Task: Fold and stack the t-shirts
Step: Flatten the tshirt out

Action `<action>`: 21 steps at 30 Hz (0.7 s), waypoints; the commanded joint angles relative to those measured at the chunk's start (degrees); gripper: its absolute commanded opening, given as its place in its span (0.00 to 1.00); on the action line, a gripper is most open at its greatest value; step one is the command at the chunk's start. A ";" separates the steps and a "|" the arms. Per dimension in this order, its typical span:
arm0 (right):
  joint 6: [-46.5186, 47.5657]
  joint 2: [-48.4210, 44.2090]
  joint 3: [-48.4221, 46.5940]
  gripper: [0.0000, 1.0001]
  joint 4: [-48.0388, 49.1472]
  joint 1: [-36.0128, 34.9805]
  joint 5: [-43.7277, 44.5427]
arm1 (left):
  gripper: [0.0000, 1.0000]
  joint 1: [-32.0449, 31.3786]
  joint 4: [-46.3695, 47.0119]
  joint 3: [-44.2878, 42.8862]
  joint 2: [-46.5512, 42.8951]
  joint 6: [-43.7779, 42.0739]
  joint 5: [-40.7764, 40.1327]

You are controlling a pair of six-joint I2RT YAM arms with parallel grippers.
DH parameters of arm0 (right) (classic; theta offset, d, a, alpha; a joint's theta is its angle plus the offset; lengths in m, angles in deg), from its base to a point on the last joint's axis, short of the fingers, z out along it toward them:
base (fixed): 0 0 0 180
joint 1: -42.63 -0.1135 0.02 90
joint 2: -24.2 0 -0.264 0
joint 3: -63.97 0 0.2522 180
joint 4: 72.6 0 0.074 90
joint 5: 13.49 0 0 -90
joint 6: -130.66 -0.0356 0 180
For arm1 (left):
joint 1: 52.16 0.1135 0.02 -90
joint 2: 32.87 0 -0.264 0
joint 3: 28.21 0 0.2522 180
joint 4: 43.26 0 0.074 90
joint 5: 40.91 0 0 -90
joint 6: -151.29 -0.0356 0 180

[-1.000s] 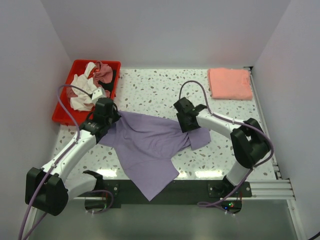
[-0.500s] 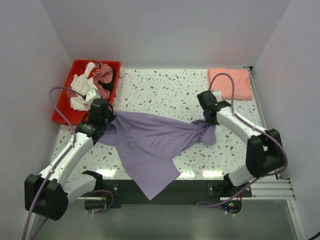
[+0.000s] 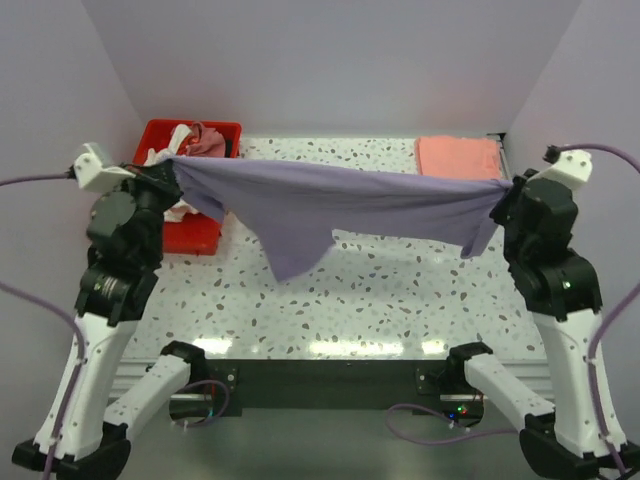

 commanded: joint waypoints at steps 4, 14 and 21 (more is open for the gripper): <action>2.83 -7.98 -10.85 0.00 -5.05 0.26 2.62 | 0.00 0.70 2.70 -10.86 -7.61 -4.49 -3.82; 3.63 -9.85 -13.52 0.01 -7.60 0.08 3.58 | 0.00 0.70 4.89 -14.22 -4.56 -5.63 0.92; 1.96 1.89 -0.52 0.06 -1.55 0.26 6.40 | 0.02 0.79 10.07 -10.54 15.70 -7.48 2.06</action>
